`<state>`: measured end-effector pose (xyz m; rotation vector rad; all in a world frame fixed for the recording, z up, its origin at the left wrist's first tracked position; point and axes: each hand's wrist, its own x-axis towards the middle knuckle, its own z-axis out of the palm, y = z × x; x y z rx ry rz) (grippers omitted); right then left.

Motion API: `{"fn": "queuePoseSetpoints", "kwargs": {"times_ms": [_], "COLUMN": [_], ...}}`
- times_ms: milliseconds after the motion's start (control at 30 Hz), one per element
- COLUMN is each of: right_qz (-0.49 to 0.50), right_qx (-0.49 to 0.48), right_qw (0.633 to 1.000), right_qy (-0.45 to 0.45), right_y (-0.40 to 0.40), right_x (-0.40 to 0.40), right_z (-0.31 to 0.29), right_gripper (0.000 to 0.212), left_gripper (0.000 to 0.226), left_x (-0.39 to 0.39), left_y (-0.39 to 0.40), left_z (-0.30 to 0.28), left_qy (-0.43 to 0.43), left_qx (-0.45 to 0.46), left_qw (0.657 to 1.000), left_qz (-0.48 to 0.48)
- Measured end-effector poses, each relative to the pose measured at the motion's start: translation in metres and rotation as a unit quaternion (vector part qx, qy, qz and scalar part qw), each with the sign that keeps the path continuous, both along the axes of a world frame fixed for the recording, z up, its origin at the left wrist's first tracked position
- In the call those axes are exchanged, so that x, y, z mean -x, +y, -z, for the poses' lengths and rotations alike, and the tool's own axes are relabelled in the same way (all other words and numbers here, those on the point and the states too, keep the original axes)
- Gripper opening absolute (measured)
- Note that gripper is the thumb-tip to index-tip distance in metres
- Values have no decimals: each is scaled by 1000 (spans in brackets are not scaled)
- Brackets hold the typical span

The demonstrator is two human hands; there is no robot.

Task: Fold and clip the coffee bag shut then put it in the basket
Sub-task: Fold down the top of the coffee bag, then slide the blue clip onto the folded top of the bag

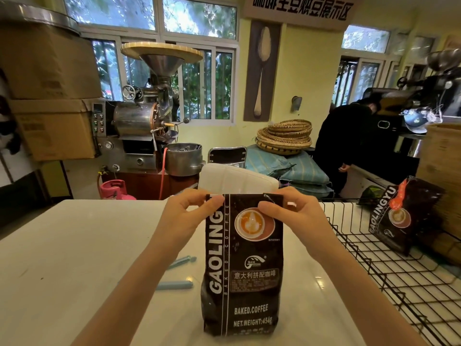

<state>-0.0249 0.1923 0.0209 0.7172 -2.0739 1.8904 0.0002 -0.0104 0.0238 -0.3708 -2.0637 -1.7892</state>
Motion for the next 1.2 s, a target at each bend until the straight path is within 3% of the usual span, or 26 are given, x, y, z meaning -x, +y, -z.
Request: {"fn": "queuePoseSetpoints", "kwargs": {"times_ms": [100, 233, 433, 467, 533, 633, 733, 833, 933, 1067, 1200], "right_qz": [-6, -31, 1, 3, 7, 7, 8, 9, 11, 14, 19], "right_qx": [6, 54, 85, 91, 100, 102, 107, 109, 117, 119, 120], "right_qw": [1000, 997, 996, 995, 994, 994, 993, 992, 991, 991, 991], "right_qy": [-14, -39, -32, -33, -40, -46, -53, -63, -68, -67, -64], "right_y": [-1, -4, -13, -13, -13, -14, -16, -17, -18, -15, -12], "right_x": [-1, -3, 0, 1, 3, 4, 6, 7, 8, 6, 5], "right_z": [-1, 2, 6, 6, 6, 7, 8, 9, 10, 11, 11], "right_gripper": [23, 11, 13, 13, 14, 13, 11, 11, 11, 11, 11], "left_gripper": [26, 15, 25, 25, 22, 13, 21, 24, 12, 5, 33], "left_x": [-1, 0, 2, 2, 6, 14, 12, 6, 6, 6, 4], "left_y": [2, 5, -2, -8, -27, -71, -107, -125, -131, -120, -99], "left_z": [2, 3, 10, 15, 33, 67, 94, 110, 119, 103, 61], "left_qy": [-38, -31, -41, -48, -59, -141, -214, -210, -195, -174, -136], "left_qx": [-28, -68, -66, -45, 95, 351, 440, 396, 339, 140, -28], "left_qw": [998, 996, 995, 995, 993, 926, 872, 893, 920, 974, 990], "left_qz": [40, 45, 64, 69, 45, -8, -26, -34, -34, -41, 31]}}
